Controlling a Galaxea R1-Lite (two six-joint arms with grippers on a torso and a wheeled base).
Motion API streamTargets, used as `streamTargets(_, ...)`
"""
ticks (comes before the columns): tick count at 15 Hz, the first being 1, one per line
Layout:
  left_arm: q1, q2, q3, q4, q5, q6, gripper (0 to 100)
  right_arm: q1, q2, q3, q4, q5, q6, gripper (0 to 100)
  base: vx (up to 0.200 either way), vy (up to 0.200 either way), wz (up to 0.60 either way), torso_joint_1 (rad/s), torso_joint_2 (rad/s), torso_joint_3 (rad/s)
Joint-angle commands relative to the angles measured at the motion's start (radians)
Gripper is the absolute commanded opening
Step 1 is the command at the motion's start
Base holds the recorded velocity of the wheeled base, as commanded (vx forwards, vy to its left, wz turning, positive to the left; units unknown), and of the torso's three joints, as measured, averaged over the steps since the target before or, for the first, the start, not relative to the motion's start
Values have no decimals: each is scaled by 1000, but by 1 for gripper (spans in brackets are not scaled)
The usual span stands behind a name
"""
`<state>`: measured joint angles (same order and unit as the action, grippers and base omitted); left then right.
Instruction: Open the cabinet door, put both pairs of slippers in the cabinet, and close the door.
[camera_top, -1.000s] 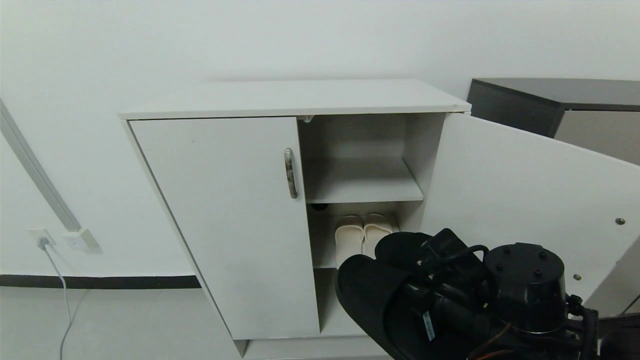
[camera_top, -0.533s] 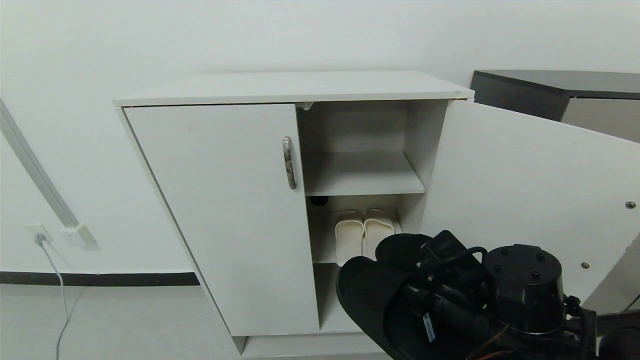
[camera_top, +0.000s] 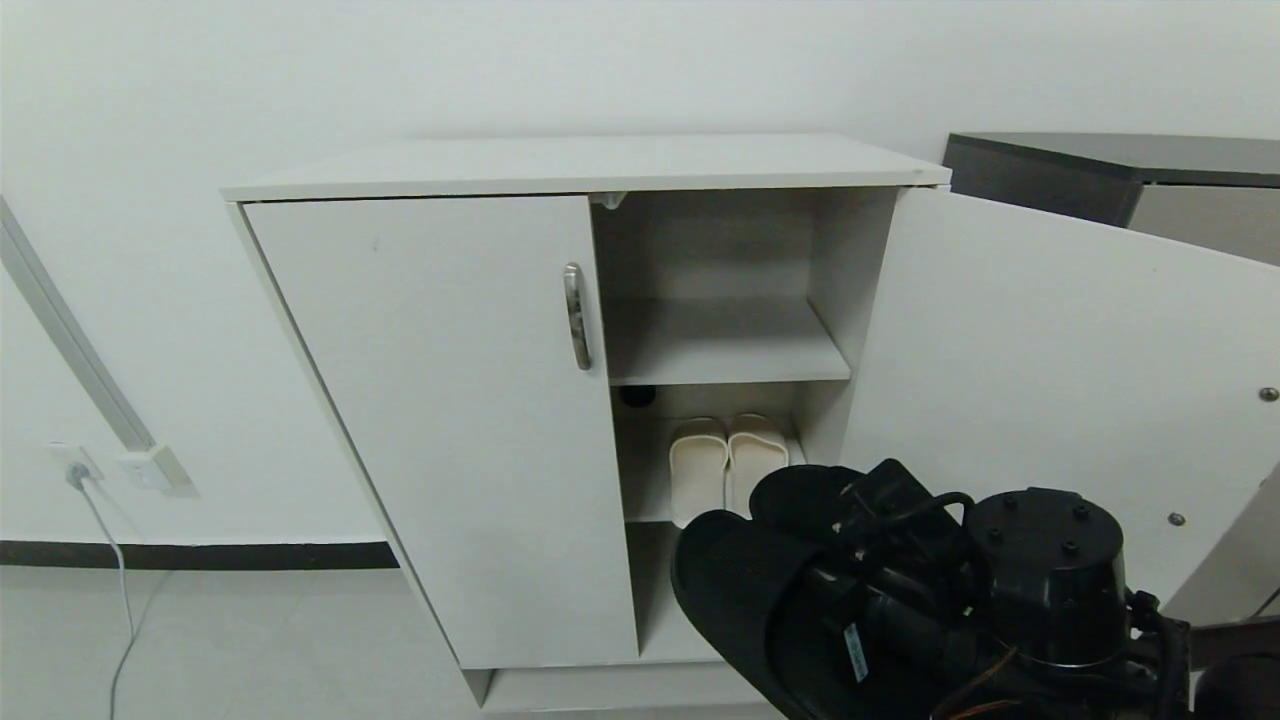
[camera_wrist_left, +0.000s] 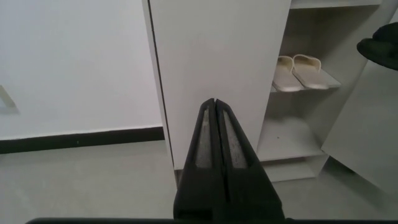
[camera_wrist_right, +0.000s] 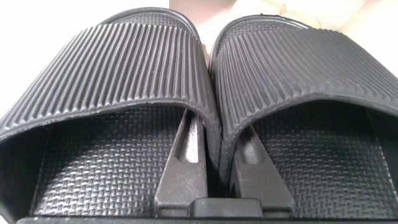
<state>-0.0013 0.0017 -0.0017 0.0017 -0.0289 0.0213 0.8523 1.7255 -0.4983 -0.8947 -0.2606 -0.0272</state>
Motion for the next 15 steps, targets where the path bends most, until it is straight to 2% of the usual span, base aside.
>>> streamTargets(1,-2,0,0,0,0,-1,0,-1,3,0,0,0,0,0,0,200,0,2,17,12)
streamTargets(2,0,0,0,0,0,-1,0,-1,5,0,0,0,0,0,0,200,0,-7,7,7)
streamTargets(5,0,0,0,0,0,-1,0,1,39,-36,0,-23,4,0,0,0,0,0,0,0)
streamTargets(6,0,0,0,0,0,-1,0,7,57,-68,0,-61,16,0,0,0,0,0,0,0)
streamTargets(9,0,0,0,0,0,0,0,67,206,-272,39,-290,187,0,0,0,0,0,0,0)
streamTargets(11,0,0,0,0,0,0,0,76,296,-404,109,-465,228,0,0,0,0,0,0,0)
streamTargets(12,0,0,0,0,0,0,0,85,302,-437,157,-505,234,0,0,0,0,0,0,0)
streamTargets(15,0,0,0,0,0,0,0,114,236,-543,387,-517,239,0,0,0,0,0,0,0)
